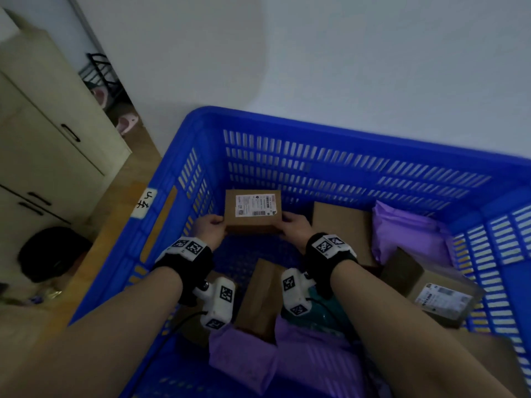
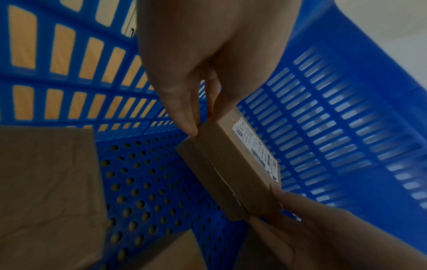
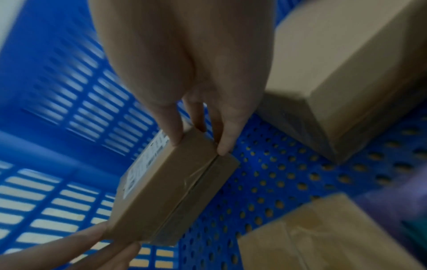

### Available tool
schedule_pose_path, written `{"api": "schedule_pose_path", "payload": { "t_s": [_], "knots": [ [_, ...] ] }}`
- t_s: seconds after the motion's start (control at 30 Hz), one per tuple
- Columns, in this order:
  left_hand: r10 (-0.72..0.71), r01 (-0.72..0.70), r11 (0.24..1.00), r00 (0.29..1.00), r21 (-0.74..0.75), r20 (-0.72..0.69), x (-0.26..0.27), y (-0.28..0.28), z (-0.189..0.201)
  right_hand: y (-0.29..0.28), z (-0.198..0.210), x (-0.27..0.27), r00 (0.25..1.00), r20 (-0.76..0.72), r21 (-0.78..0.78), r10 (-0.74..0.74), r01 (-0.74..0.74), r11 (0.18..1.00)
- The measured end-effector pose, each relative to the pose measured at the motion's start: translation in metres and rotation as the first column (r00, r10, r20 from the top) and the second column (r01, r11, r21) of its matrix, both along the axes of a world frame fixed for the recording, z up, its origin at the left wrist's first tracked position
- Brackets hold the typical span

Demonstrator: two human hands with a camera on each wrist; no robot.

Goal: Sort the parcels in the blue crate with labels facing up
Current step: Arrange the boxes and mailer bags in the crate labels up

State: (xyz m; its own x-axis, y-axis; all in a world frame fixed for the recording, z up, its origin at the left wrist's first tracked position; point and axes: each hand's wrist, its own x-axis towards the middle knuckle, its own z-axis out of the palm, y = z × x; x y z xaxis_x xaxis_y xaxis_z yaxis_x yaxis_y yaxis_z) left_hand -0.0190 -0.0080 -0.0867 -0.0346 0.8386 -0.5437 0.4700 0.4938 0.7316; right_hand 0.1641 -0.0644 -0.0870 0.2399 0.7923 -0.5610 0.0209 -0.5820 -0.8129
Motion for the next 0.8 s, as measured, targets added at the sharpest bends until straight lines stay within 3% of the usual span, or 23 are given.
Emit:
{"api": "schedule_pose_path", "payload": {
  "t_s": [0.23,0.43,0.7,0.8],
  "knots": [
    [0.021,-0.022,0.991,1.000,-0.131,-0.011,0.006,0.010,-0.029,0.022,-0.031,-0.001,0.996,0.087,-0.121,0.035,-0.025,0.992],
    [0.003,-0.006,0.995,1.000,-0.104,-0.030,0.010,0.011,-0.025,0.032,-0.048,-0.001,0.991,0.122,-0.178,0.064,-0.041,0.983],
    [-0.075,0.072,0.986,0.997,-0.149,-0.014,0.002,0.006,-0.044,0.023,-0.021,-0.006,0.980,0.095,-0.175,0.178,-0.159,0.971],
    [-0.060,0.065,0.966,0.998,-0.250,0.028,0.011,-0.002,-0.022,0.013,-0.002,-0.004,0.957,0.125,-0.197,0.262,-0.235,0.952]
  ]
}}
